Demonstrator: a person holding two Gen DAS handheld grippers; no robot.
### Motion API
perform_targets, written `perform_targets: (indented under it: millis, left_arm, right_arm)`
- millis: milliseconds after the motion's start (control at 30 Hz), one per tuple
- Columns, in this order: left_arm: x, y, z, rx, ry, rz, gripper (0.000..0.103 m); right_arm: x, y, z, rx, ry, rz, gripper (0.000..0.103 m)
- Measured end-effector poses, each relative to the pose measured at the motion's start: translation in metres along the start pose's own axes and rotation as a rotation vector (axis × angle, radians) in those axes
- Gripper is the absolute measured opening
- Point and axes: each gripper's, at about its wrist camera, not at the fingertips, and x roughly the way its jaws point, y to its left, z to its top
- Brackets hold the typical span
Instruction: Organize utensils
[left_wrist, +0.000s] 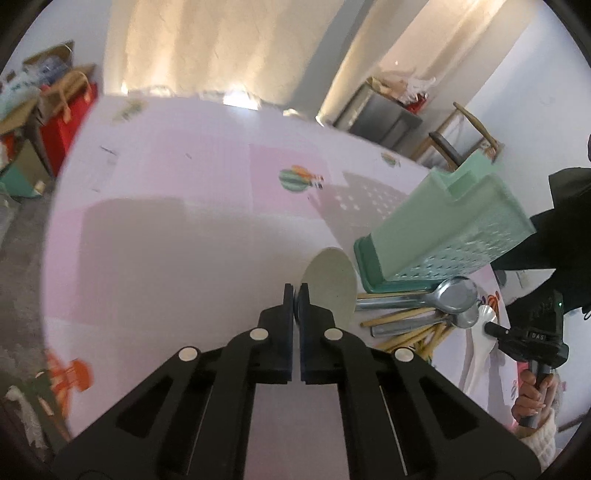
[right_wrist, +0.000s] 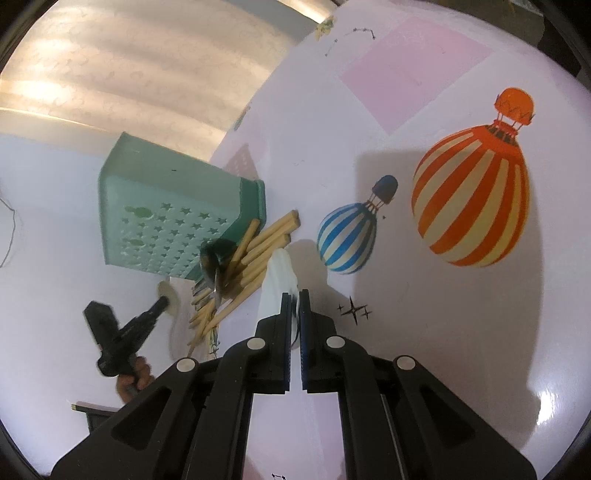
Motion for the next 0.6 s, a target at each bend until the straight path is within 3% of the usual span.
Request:
perform_targets:
  millis: [167, 300, 333, 467, 600]
  left_arm:
    - [-0.079, -0.028, 0.011, 0.024, -0.181, -0.022, 0.001]
    - [-0.118, -0.076, 0.051, 0.023, -0.341, -0.053, 0.001]
    - [-0.122, -0.087, 0.062, 0.011, -0.374, -0.065, 0.001]
    - [-0.117, -0.140, 0.100, 0.020, -0.520, 0.054, 0.001]
    - [-0.082, -0.189, 0.125, 0.063, -0.539, 0.134, 0.001]
  right_arm:
    - [-0.011, -0.001, -0.006, -0.007, -0.039, -0.017, 0.004]
    - [-0.016, -0.009, -0.013, 0.015, -0.069, -0.012, 0.004]
    - [-0.018, -0.010, -0.016, 0.016, -0.078, -0.013, 0.004]
    - [-0.021, -0.011, -0.023, 0.020, -0.099, -0.054, 0.005]
    - [-0.022, -0.013, -0.031, 0.032, -0.128, -0.082, 0.005]
